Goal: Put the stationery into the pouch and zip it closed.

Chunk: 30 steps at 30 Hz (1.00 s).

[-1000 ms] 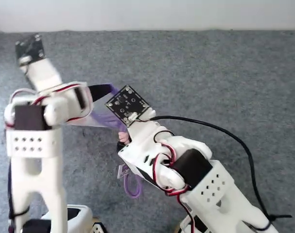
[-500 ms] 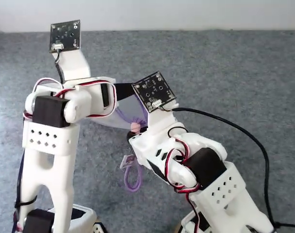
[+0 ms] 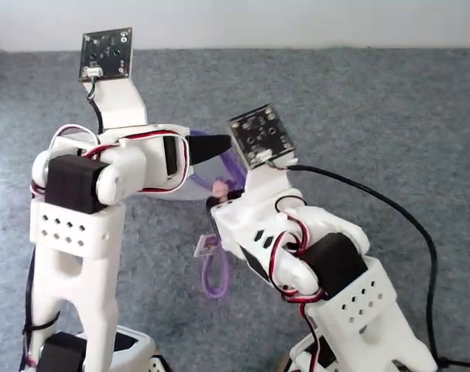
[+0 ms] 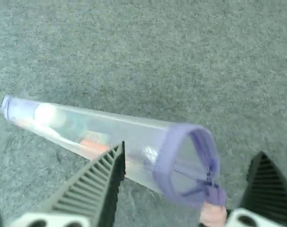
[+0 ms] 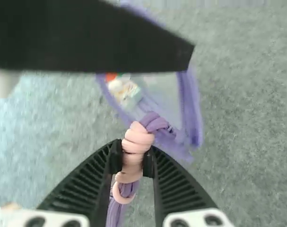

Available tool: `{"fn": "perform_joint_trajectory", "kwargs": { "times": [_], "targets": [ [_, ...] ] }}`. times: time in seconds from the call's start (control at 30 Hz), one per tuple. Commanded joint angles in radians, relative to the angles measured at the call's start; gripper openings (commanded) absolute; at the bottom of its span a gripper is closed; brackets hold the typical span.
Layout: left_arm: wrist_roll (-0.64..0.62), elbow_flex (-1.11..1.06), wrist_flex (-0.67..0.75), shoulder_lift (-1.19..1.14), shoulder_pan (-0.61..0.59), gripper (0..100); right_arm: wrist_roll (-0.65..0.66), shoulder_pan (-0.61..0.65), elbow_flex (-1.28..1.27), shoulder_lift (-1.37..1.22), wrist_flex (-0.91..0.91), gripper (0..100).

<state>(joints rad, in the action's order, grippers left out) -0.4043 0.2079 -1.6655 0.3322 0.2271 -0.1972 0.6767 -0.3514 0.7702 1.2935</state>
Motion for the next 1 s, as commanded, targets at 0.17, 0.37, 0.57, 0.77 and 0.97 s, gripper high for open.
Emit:
{"fn": "perform_joint_trajectory", "kwargs": {
  "times": [0.17, 0.37, 0.57, 0.77, 0.97],
  "targets": [
    [0.009, 0.038, 0.238, -0.121, 0.058, 39, -0.015, -0.016, 0.084, -0.008, -0.058, 0.8],
    [-0.041, 0.041, 0.276, -0.210, 0.057, 39, -0.014, -0.107, 0.084, -0.007, -0.047, 0.8],
    [-0.071, 0.041, 0.276, -0.160, -0.044, 39, -0.009, -0.160, 0.084, -0.007, -0.025, 0.8],
    [-0.002, 0.035, 0.157, -0.020, -0.153, 39, 0.032, -0.163, 0.107, -0.007, -0.024, 0.8],
    [0.167, -0.015, -0.087, 0.103, -0.161, 39, 0.175, -0.165, 0.193, -0.016, -0.019, 0.8]
  ]
}}
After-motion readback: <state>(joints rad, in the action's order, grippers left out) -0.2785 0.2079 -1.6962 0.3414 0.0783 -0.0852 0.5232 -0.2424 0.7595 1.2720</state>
